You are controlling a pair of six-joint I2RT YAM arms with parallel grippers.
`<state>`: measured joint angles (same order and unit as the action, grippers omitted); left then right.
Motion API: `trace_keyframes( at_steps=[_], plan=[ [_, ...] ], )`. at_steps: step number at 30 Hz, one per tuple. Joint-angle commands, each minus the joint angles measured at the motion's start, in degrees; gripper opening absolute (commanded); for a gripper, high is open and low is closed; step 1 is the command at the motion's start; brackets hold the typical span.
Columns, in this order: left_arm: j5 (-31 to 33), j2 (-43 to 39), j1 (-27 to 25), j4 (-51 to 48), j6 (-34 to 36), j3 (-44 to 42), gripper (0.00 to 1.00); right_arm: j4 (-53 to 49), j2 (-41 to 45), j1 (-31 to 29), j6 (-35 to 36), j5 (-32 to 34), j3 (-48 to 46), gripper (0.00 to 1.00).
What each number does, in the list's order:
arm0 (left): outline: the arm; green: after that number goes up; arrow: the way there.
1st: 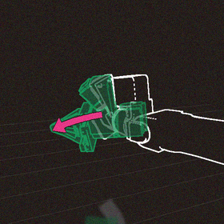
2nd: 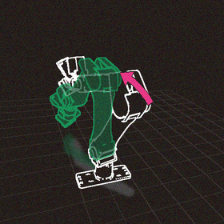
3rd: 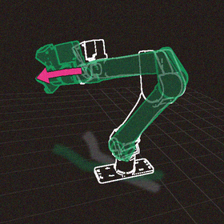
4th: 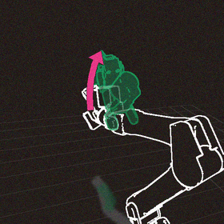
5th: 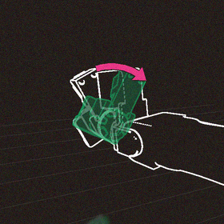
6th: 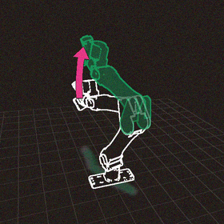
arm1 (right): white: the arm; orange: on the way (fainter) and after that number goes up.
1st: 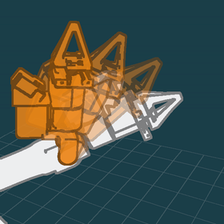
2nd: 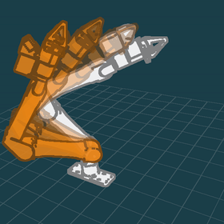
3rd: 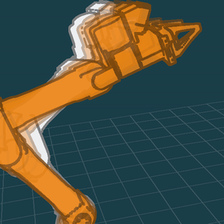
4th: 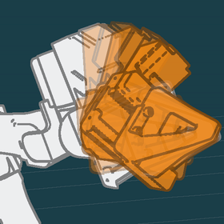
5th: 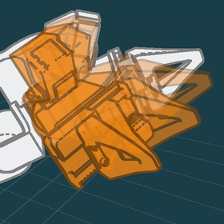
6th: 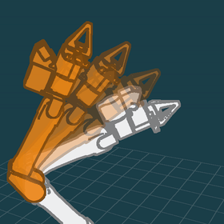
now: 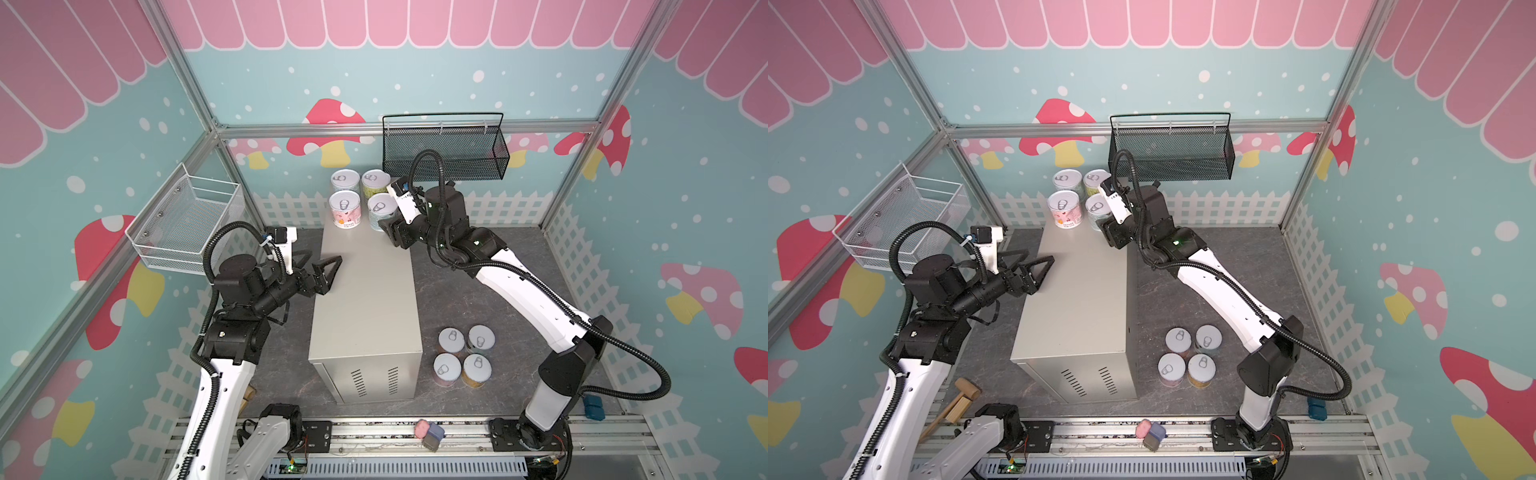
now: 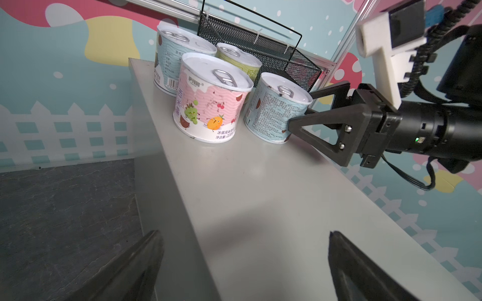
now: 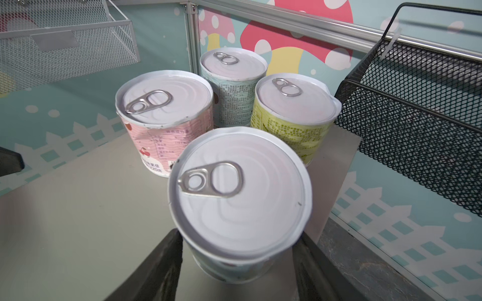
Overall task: Place and organize the canned foods onto the counter
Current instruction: 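Set the light-blue can beside the pink and green cans with the right gripper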
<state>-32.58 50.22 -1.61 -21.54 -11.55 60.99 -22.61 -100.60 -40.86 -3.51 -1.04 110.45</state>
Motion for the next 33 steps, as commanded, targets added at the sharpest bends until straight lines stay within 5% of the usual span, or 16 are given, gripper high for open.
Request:
trace_keyframes(
  at_steps=[1, 18, 33],
  plan=[
    [0.59, 0.14, -0.24, 0.78, 0.57, -0.45, 0.99, 2.04, -1.61, 0.43, 0.19, -0.37, 2.01, 0.67],
    [0.37, 0.63, -0.29, 0.79, 0.43, -0.43, 0.99, 4.07, -3.57, 0.52, 0.61, -2.82, 3.31, 0.78],
    [0.32, 0.62, -0.51, 0.8, 0.49, -0.44, 0.99, 4.94, -5.04, 0.52, 0.11, -2.57, 4.59, 0.71]
  ],
)
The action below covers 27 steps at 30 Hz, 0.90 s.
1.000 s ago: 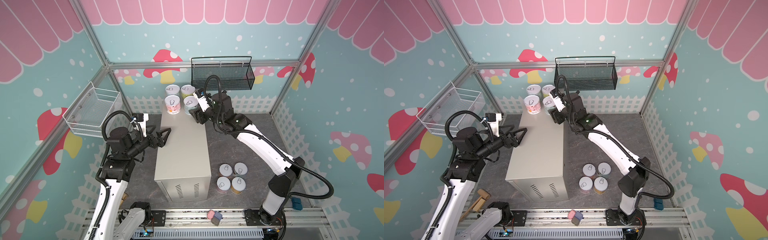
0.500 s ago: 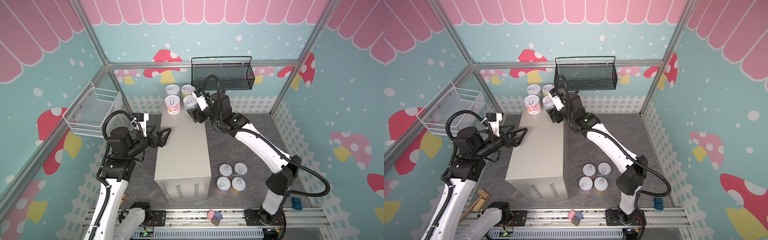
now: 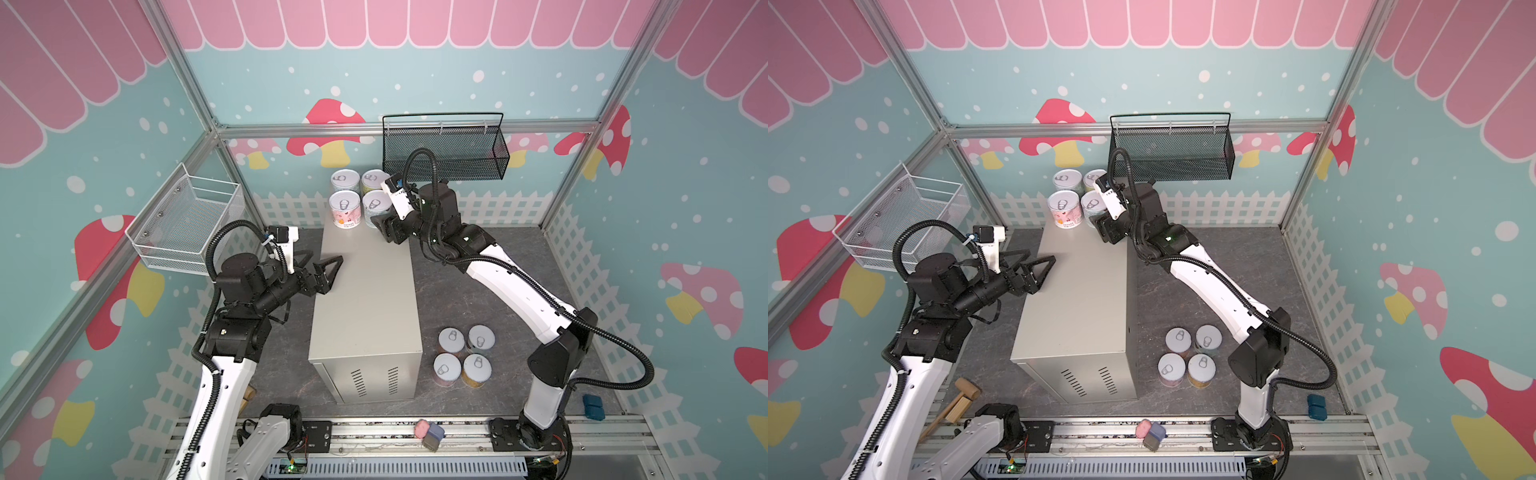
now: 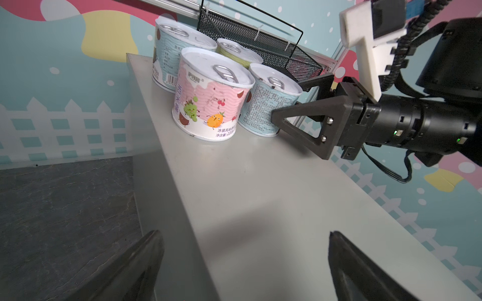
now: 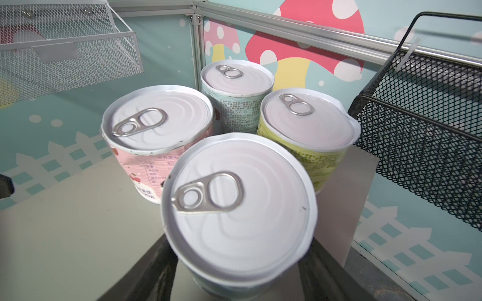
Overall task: Place and organize the canned foods onto the counter
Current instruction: 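Set the light-blue can beside the pink and green cans with the right gripper, then open the right gripper and lift it away from the grouped cans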
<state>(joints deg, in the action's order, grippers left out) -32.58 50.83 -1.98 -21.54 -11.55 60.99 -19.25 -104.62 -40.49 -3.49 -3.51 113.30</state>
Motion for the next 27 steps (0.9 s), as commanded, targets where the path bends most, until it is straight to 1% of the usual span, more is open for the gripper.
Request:
trace_keyframes(
  at_steps=[1, 19, 27],
  plan=[
    [0.32, -0.03, -0.3, 0.75, 0.48, -0.43, 0.99, 1.58, -1.18, 0.21, 0.0, 0.16, 1.84, 0.71],
    [0.59, -0.12, -0.38, 0.75, 0.57, -0.52, 0.99, 1.49, -2.26, 0.98, -0.44, 2.04, 2.62, 0.72],
    [0.5, -0.03, -0.35, 0.8, 0.57, -0.44, 0.99, 1.46, -1.91, 1.2, -0.2, 1.01, 2.51, 0.73]
  ],
)
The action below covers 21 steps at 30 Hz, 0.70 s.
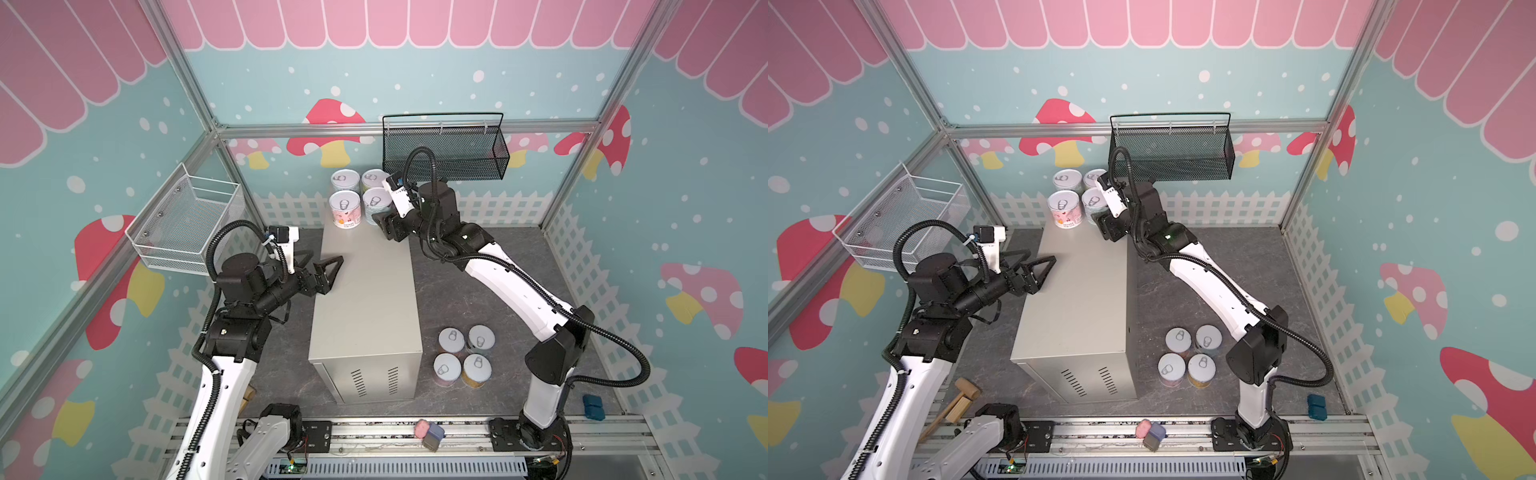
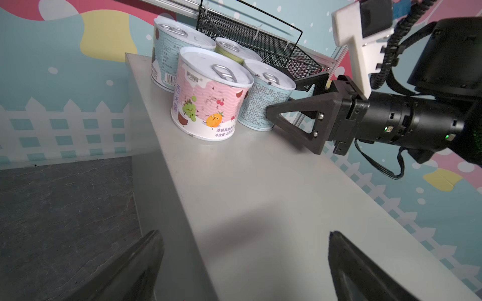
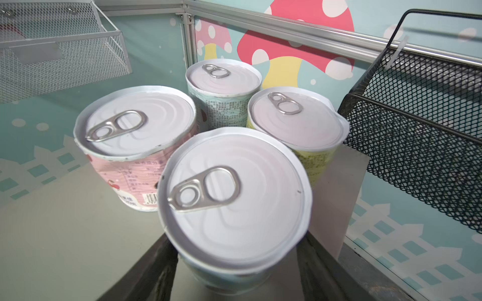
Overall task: Place and organize the canned foods onto the counter
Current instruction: 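Open the right gripper and lift it away from the grouped cans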
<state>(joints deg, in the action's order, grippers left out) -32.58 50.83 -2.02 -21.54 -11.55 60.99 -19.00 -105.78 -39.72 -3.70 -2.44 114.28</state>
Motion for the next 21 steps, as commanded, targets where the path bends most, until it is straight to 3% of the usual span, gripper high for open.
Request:
trace_keyframes(
  at_steps=[1, 7, 11, 15, 21],
  plan=[
    [0.5, -0.03, -0.32, 0.8, 0.57, -0.39, 0.99, 1.23, -0.74, 0.44, 0.11, -0.42, 1.48, 0.73],
    [0.59, 0.06, -0.29, 0.79, 0.57, -0.39, 0.99, 1.08, -0.27, 0.44, 0.06, -0.68, 1.3, 0.76],
    [0.49, 0.06, -0.28, 0.79, 0.57, -0.44, 0.99, 1.28, 2.75, 0.43, 0.02, -0.18, -1.86, 0.84],
    [0.5, 0.15, -0.27, 0.8, 0.57, -0.28, 0.99, 1.89, 10.0, 0.43, 0.03, 0.59, -9.04, 0.93],
    [1.72, 1.3, -0.33, 0.38, 0.57, 0.81, 0.99, -3.38, 25.42, 0.44, -1.55, 5.44, -21.11, 0.98]
  ],
)
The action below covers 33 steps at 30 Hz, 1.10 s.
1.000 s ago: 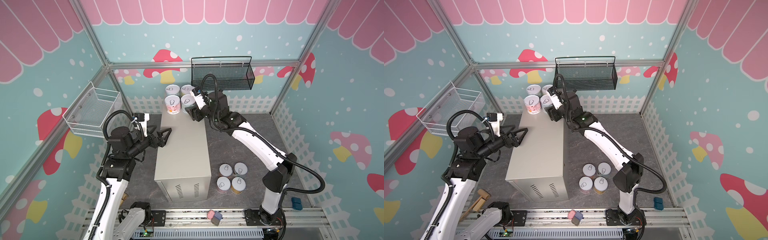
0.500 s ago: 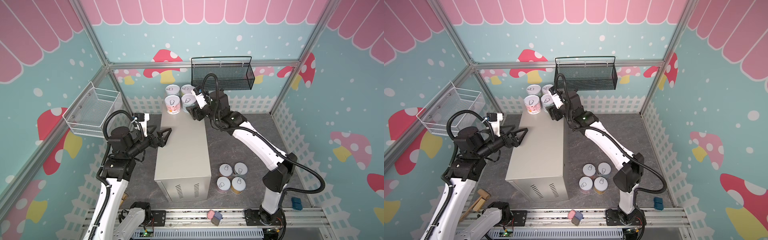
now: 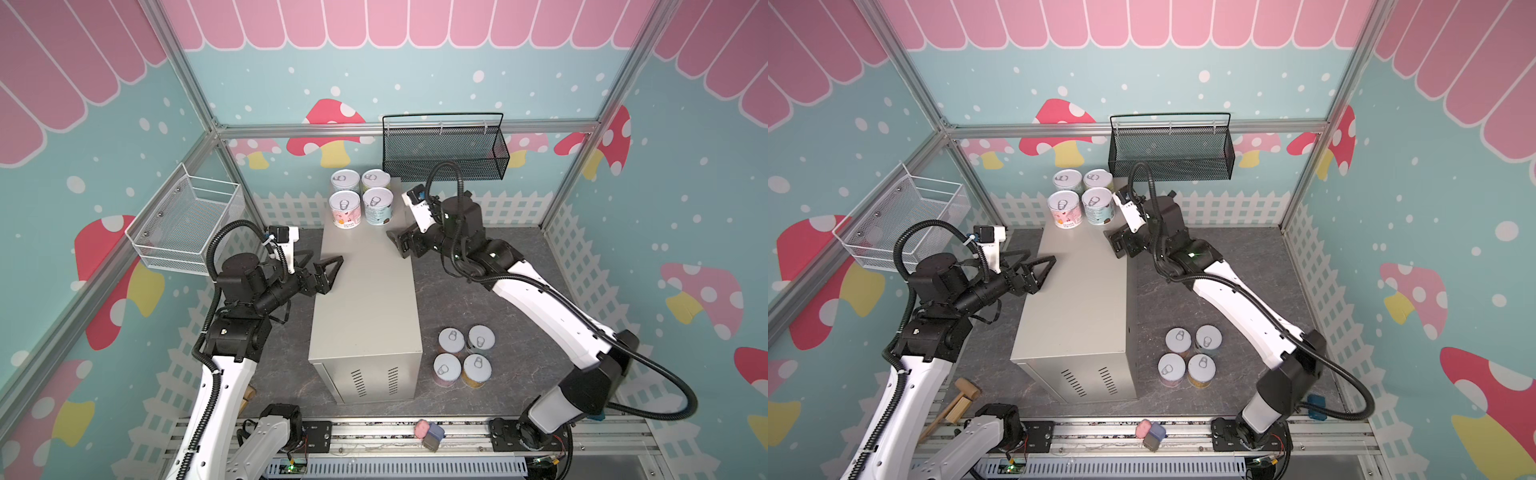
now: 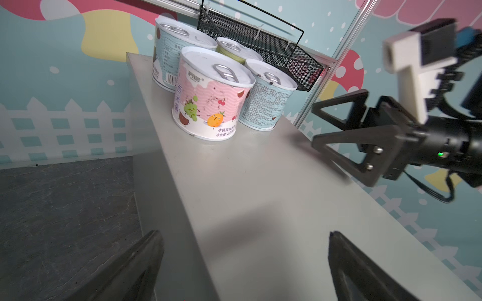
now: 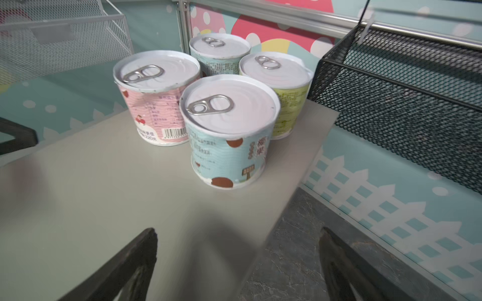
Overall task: Place and organize the canned foods onto the counter
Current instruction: 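Open the right gripper and lift it away from the grouped cans, then lower the right gripper onto a light-blue can in the floor cluster and grasp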
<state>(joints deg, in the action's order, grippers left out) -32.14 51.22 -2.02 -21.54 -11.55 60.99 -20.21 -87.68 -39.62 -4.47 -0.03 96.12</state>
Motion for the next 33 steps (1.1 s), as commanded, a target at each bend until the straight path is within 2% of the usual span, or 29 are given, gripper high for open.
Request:
trace_keyframes(
  at_steps=[1, 6, 12, 19, 23, 30, 33],
  plan=[
    [1.45, 1.24, -0.3, 0.29, 0.57, 1.16, 0.99, -3.51, 9.68, 0.33, -1.18, 3.56, -4.64, 0.99],
    [2.66, 2.35, -0.27, -0.17, 0.74, 2.12, 0.99, -14.38, 21.61, 0.33, -5.88, 8.07, -12.25, 0.99],
    [6.08, 3.25, -0.75, -2.76, 1.39, 4.71, 0.99, -26.69, 29.3, 0.31, -15.94, 12.14, -22.54, 0.99],
    [8.25, 3.12, -1.93, -3.76, 2.06, 5.56, 0.99, -24.75, 38.33, 0.33, -28.53, 15.0, -40.97, 0.99],
    [8.64, 2.7, -2.1, -3.77, 2.15, 5.29, 0.99, -21.62, 42.3, 0.33, -33.12, 16.47, -49.24, 0.99],
    [8.76, 1.44, -2.2, -3.77, 2.54, 4.41, 0.99, -22.86, 43.99, 0.33, -39.38, 23.41, -51.76, 0.99],
    [8.96, 0.76, -2.24, -3.7, 2.74, 3.75, 0.99, -21.67, 42.82, 0.34, -40.61, 23.77, -53.18, 0.99]
  ],
)
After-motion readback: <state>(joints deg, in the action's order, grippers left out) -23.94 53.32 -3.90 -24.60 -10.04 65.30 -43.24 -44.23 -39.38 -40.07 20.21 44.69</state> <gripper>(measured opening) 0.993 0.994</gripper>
